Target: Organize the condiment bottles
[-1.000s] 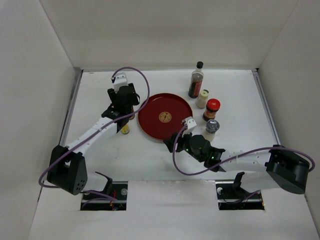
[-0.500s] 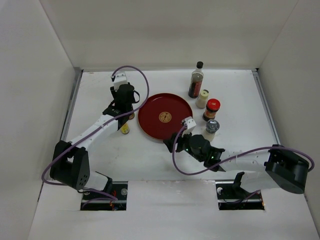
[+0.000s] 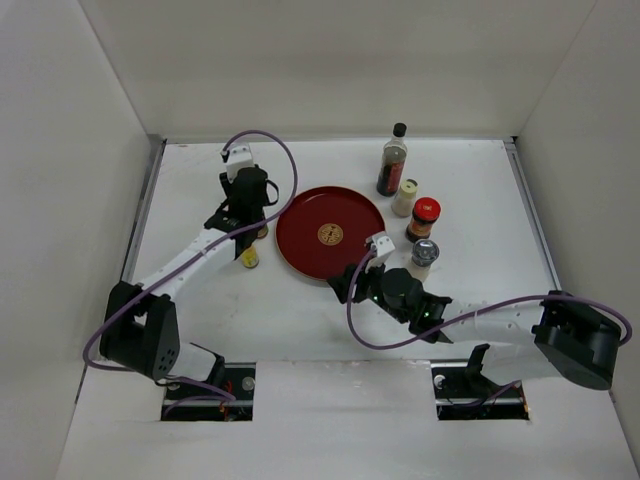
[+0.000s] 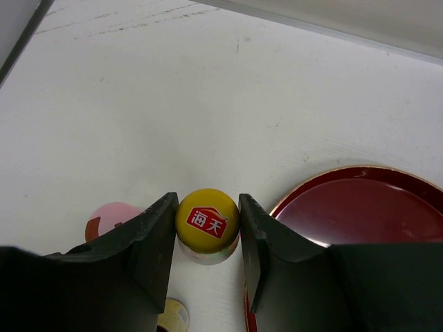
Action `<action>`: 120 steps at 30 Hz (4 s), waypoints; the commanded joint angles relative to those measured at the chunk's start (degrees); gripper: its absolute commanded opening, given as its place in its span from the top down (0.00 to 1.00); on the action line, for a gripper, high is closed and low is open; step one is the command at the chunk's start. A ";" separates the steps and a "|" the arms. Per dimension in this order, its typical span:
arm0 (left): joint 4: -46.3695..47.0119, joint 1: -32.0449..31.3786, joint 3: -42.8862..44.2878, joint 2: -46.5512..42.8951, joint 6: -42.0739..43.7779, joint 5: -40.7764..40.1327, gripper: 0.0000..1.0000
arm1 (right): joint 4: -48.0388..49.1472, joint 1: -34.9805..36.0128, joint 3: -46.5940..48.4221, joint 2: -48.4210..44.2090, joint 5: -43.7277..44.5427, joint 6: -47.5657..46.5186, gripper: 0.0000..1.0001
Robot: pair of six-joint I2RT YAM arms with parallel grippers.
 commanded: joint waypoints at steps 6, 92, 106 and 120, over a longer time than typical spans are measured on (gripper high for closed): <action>4.03 -2.06 9.75 -6.07 2.43 -1.67 0.86 | 3.51 -1.25 -0.11 -1.56 -0.68 0.74 0.34; -3.70 -2.77 -17.84 -18.90 -8.55 0.62 0.62 | 4.13 -6.09 -1.87 -1.91 -2.62 3.81 0.30; -3.79 -12.17 -7.30 -21.19 -3.90 -4.48 0.86 | 4.13 -6.44 -2.14 -2.09 -2.88 4.08 0.31; 10.18 -13.23 3.51 0.96 -2.40 1.49 0.86 | 4.13 -6.62 -2.58 -3.58 -2.88 4.17 0.31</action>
